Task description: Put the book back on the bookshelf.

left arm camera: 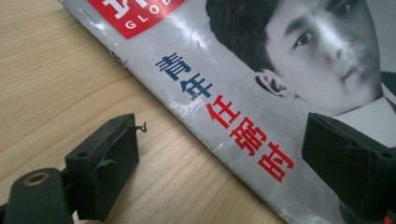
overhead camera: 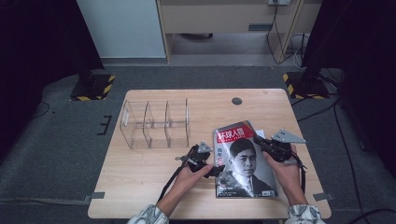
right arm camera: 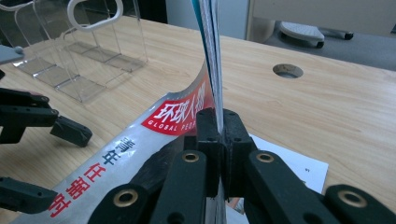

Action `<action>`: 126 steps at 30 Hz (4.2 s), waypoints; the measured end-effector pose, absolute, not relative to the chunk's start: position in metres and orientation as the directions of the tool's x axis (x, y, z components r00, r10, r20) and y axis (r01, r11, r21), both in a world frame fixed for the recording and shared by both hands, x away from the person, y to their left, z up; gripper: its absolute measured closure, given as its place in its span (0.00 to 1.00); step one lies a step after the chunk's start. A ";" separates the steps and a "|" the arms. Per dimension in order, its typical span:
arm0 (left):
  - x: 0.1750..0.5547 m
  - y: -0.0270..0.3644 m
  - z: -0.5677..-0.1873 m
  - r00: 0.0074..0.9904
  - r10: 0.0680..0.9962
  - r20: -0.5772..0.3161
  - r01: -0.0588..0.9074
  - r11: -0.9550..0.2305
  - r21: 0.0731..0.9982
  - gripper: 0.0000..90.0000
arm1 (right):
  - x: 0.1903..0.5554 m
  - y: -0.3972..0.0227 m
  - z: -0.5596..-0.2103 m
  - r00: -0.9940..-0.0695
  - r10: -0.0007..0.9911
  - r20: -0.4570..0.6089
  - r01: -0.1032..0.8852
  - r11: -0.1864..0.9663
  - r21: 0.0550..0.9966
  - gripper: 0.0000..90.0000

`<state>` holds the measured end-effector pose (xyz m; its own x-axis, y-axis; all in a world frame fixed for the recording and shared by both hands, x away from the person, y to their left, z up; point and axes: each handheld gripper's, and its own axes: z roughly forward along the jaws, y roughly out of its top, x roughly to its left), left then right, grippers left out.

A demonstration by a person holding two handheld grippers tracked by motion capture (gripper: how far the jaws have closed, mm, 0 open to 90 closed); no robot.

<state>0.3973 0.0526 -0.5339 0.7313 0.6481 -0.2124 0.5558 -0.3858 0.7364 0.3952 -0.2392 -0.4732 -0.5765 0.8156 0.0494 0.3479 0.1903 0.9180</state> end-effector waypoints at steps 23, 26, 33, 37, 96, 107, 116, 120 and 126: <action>0.402 0.041 -0.532 0.739 0.641 -0.208 0.551 -0.397 0.734 0.24 | 0.406 -0.246 -0.492 -0.556 0.828 0.070 0.442 0.223 0.869 0.98; 0.401 0.039 -0.532 0.741 0.638 -0.209 0.552 -0.402 0.730 0.24 | 0.407 -0.245 -0.495 -0.553 0.830 0.072 0.460 0.232 0.857 0.98; 0.398 0.036 -0.532 0.761 0.633 -0.146 0.514 -0.451 0.729 0.24 | 0.411 -0.247 -0.502 -0.549 0.834 0.061 0.493 0.263 0.830 0.97; 0.397 0.033 -0.532 0.761 0.638 -0.117 0.503 -0.467 0.727 0.26 | 0.415 -0.251 -0.506 -0.545 0.836 0.063 0.508 0.270 0.818 0.93; 0.395 0.036 -0.535 0.740 0.654 -0.156 0.519 -0.407 0.752 0.22 | 0.437 -0.235 -0.507 -0.595 0.804 0.023 0.438 0.300 0.847 0.98; 0.398 0.044 -0.533 0.717 0.679 -0.155 0.530 -0.386 0.755 0.15 | 0.427 -0.233 -0.491 -0.634 0.773 0.019 0.367 0.280 0.887 0.98; 0.404 0.049 -0.535 0.706 0.682 -0.192 0.555 -0.363 0.749 0.14 | 0.425 -0.236 -0.483 -0.642 0.766 0.035 0.338 0.242 0.909 0.98; 0.407 0.049 -0.536 0.709 0.675 -0.206 0.557 -0.356 0.750 0.13 | 0.424 -0.237 -0.482 -0.648 0.761 0.040 0.333 0.236 0.913 0.98; 0.411 0.047 -0.536 0.711 0.663 -0.235 0.566 -0.340 0.751 0.13 | 0.424 -0.236 -0.479 -0.657 0.753 0.052 0.319 0.214 0.923 0.98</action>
